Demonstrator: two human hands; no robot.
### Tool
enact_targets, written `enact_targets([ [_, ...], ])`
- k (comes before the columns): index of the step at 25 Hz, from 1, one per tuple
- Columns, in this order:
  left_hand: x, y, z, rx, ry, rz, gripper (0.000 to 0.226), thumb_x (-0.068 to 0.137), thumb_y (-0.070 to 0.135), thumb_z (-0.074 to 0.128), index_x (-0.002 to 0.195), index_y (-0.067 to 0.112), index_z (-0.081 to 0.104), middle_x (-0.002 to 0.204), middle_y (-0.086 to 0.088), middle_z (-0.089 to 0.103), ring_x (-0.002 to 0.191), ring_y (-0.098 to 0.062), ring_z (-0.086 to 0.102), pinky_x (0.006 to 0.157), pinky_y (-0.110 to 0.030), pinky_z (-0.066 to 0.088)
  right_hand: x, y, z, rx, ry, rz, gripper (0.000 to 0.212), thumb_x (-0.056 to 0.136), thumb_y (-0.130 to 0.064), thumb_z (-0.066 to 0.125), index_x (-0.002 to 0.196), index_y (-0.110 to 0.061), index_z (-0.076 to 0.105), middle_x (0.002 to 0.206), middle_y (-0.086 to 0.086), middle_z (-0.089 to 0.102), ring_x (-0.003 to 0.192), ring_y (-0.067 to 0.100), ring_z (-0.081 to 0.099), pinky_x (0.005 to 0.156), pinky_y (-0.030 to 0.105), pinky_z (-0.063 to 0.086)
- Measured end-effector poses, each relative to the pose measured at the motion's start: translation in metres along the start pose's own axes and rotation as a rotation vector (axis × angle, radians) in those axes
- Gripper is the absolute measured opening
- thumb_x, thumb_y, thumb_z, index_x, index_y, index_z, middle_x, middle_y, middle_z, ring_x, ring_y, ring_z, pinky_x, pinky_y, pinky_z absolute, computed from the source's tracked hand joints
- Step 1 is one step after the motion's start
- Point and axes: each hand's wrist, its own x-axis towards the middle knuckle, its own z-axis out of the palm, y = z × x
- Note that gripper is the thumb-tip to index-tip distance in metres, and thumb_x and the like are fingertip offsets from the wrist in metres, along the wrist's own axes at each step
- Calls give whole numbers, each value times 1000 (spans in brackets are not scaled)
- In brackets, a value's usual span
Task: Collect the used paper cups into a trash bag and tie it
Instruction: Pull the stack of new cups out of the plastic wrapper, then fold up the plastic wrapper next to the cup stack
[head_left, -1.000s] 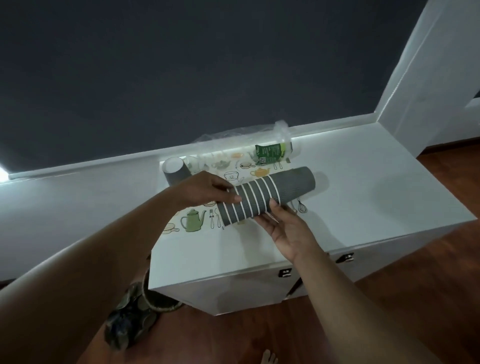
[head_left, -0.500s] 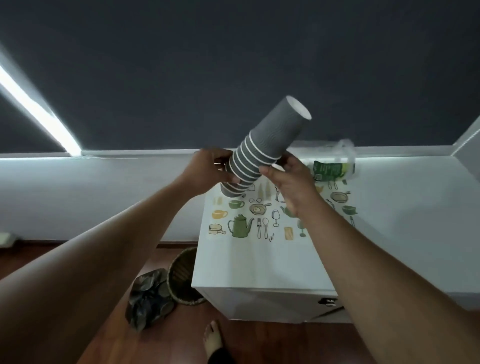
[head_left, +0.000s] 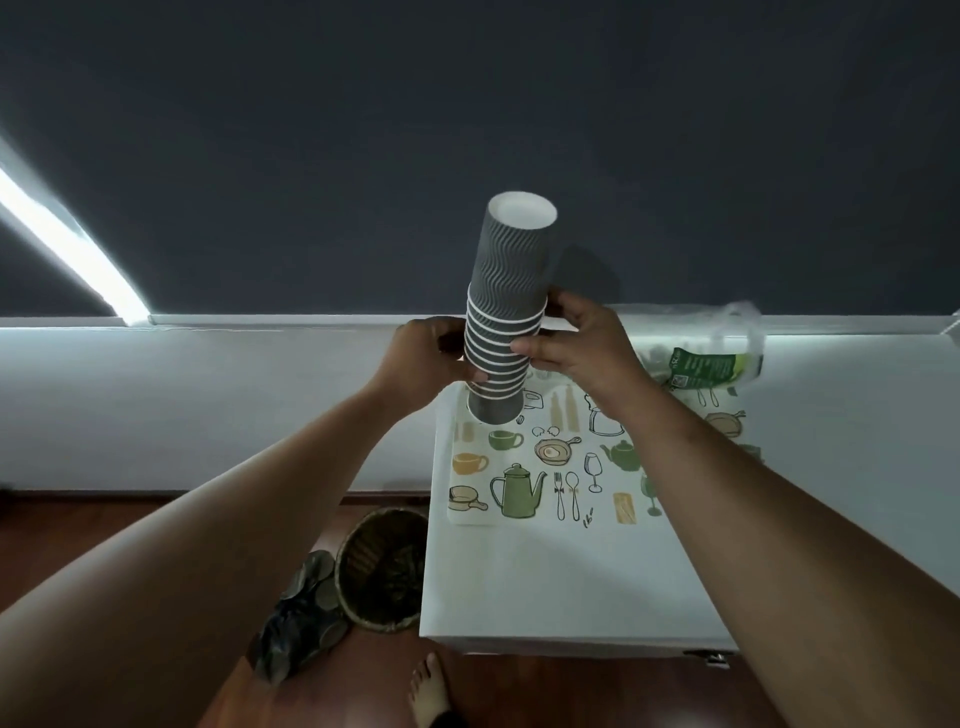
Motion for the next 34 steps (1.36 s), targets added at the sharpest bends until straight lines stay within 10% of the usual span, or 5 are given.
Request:
enact_targets([
  [5, -12, -12, 15, 70, -43, -106, 38, 64, 20, 87, 100, 19, 75, 81, 12, 71, 72, -3, 64, 58, -5, 38, -5, 31, 7, -51, 4, 61, 72, 71, -2, 82, 136, -21, 56, 129, -7, 64, 104, 13, 70, 95, 41, 55],
  [17, -39, -9, 38, 212, -41, -459, 33, 78, 20, 79, 105, 1, 74, 100, -7, 75, 94, -24, 70, 82, -28, 53, -36, 56, -7, -192, 53, 142, 68, 76, -18, 82, 137, -25, 52, 131, -7, 62, 113, 12, 62, 93, 33, 53],
  [21, -61, 23, 65, -70, -155, -755, 18, 83, 10, 67, 92, -5, 70, 78, -12, 75, 67, -25, 73, 68, -32, 63, -80, 58, -58, -168, 157, 200, 48, 83, -15, 72, 129, -25, 59, 123, -8, 65, 104, 10, 66, 83, 30, 57],
  [28, -48, 97, 132, -330, -245, -720, 26, 88, 19, 65, 96, -5, 70, 81, -15, 72, 63, -25, 67, 58, -30, 57, -128, 67, -161, -180, 398, 307, 40, 80, -14, 71, 119, -20, 64, 114, -5, 69, 101, 16, 67, 92, 44, 56],
  [34, 4, 106, 165, -501, -226, -857, 44, 91, 35, 66, 109, -5, 62, 89, -17, 69, 68, -28, 65, 67, -37, 58, -92, 64, -204, -297, 561, 328, 49, 84, -13, 67, 132, -14, 57, 130, 0, 59, 85, 13, 65, 61, 12, 50],
])
